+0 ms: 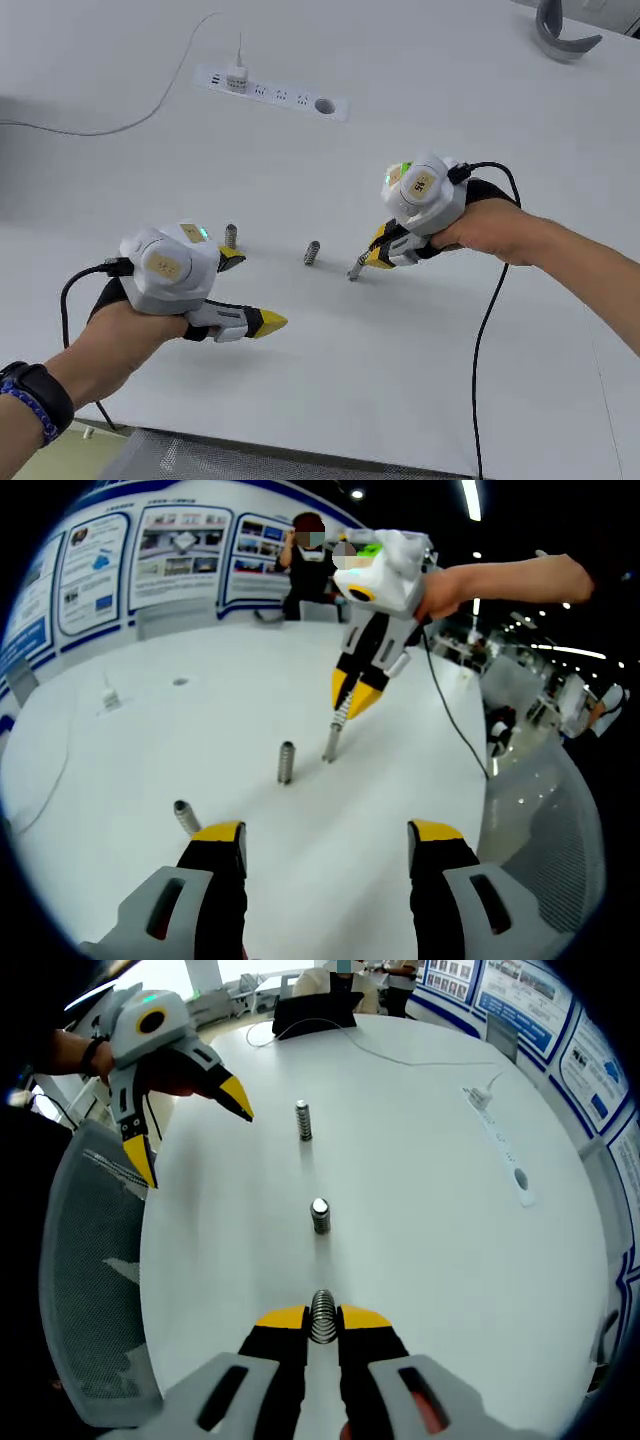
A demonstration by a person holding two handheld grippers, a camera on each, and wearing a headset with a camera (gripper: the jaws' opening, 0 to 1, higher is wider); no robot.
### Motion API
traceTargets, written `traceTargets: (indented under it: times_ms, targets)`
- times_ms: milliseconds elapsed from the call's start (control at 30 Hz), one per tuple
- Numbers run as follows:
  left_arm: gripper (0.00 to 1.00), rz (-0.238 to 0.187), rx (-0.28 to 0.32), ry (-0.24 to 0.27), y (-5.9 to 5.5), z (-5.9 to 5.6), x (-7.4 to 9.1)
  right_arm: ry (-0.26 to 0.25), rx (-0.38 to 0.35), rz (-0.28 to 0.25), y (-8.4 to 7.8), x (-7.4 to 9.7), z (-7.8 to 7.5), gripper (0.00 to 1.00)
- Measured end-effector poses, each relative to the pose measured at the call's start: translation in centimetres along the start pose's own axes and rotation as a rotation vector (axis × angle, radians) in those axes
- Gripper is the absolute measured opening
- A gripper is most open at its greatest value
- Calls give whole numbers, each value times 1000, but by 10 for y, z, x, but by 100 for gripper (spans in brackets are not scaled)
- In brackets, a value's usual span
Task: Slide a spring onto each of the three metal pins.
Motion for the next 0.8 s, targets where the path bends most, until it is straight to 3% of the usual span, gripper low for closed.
traceTargets:
  times_ms: [800]
  targets:
    - [66, 5, 2, 1, -1, 1, 1, 3, 10, -1, 4, -13, 4, 12]
Point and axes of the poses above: the centre of the closed fingertips' face, and the gripper's own axes: x roughly backward along the fingers, z roughly to its left, y roughly out of its top, the point moved 9 cm from there along x, roughly backward along the fingers, and after that the axes turned 11 degrees about -y, right-handed, at the moved point
